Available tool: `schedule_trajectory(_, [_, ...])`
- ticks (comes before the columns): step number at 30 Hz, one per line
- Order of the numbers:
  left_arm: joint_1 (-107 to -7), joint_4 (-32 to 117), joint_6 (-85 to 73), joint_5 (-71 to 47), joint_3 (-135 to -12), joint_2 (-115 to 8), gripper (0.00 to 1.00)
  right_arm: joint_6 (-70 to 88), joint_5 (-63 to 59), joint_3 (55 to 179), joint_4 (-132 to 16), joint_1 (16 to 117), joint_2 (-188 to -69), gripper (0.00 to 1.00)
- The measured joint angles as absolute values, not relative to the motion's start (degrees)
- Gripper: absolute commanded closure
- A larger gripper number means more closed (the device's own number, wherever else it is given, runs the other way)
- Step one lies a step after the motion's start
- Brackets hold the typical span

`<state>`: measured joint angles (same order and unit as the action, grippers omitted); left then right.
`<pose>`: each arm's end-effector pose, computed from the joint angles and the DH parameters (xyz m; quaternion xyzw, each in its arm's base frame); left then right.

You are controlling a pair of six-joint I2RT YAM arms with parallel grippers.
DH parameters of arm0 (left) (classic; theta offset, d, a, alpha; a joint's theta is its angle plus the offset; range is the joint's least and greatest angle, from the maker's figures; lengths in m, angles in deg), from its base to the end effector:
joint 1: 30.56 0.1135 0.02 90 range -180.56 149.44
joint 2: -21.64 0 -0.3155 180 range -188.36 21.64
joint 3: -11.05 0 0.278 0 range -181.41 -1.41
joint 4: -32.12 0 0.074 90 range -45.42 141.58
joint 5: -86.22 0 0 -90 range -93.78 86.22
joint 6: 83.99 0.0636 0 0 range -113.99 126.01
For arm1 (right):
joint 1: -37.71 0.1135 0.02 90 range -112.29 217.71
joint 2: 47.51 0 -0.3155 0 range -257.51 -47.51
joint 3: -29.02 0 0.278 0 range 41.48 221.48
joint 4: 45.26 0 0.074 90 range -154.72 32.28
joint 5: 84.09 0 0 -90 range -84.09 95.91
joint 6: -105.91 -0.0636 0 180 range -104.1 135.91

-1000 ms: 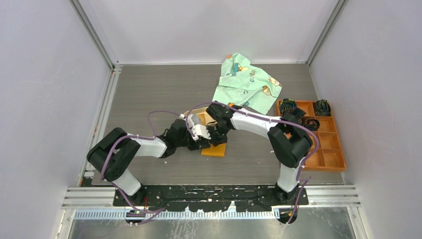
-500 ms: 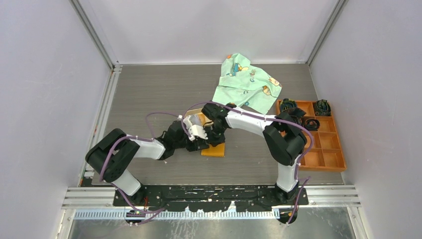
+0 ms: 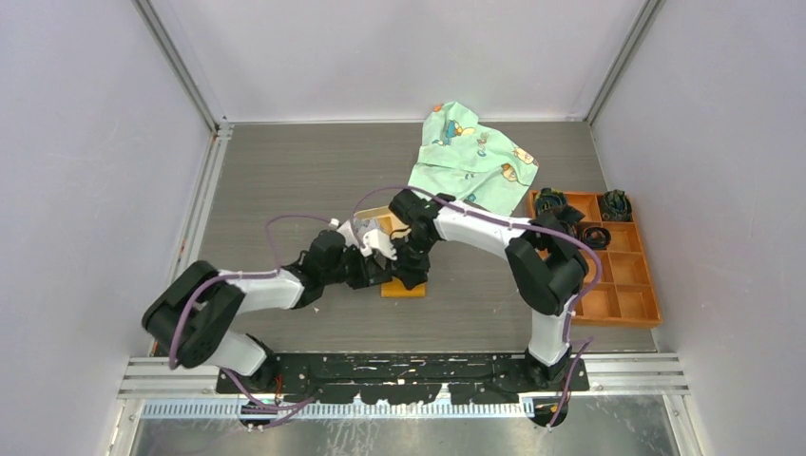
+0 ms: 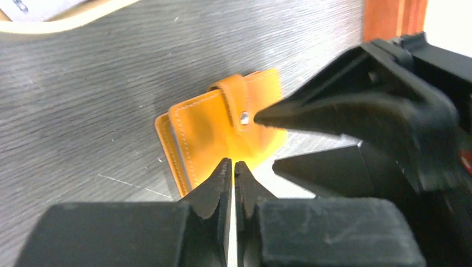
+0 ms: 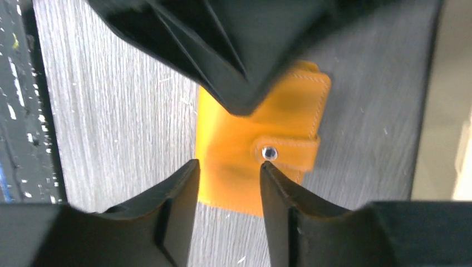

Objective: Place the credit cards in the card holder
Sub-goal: Close the card holder at the center of the board, then reset both arms

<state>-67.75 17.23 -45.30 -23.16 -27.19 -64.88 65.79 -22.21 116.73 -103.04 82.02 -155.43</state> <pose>0.2244 -0.1968 0.1472 -0.0275 0.8711 -0.4323 0.2314 0.2689 0.3044 0.1904 -0.7239 0.6381 0.2364 0.1131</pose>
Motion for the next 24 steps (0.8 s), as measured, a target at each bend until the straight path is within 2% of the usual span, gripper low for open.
schedule_trajectory(4, [-67.01,24.99,-41.85,-21.52,-27.47,-54.06,0.83,63.04,-23.3,116.75,-104.31,78.77,-151.38,0.36])
schedule_trajectory(8, [-66.81,34.01,-37.24,-18.9,-29.75,-41.21,0.64,61.27,-23.3,116.81,-106.06,74.37,-143.1,0.24])
schedule_trajectory(10, [-66.79,39.61,-34.83,-17.48,-31.61,-34.54,0.49,60.22,-23.26,116.75,-106.17,71.58,-137.44,0.06])
schedule_trajectory(11, [-66.77,42.1,-33.48,-16.93,-32.68,-31.2,0.36,59.45,-23.35,116.66,-106.1,69.7,-133.83,0.01])
schedule_trajectory(13, [-66.64,46.47,-30.94,-15.86,-35.12,-25.27,0.11,57.25,-24.07,116.57,-105.64,66.03,-127.82,0.0])
schedule_trajectory(14, [-66.59,48.0,-29.61,-15.42,-36.17,-22.8,0.03,55.63,-24.59,116.55,-105.1,63.49,-124.65,0.01])
schedule_trajectory(19, [-66.53,54.45,-27.79,-12.38,-41.0,-11.2,0.0,42.63,-24.0,116.9,-102.19,50.03,-113.79,0.01])
schedule_trajectory(24, [-66.44,63.04,-27.71,-11.71,-50.62,-8.4,0.03,31.0,-21.68,120.75,-104.05,47.8,-110.34,0.01])
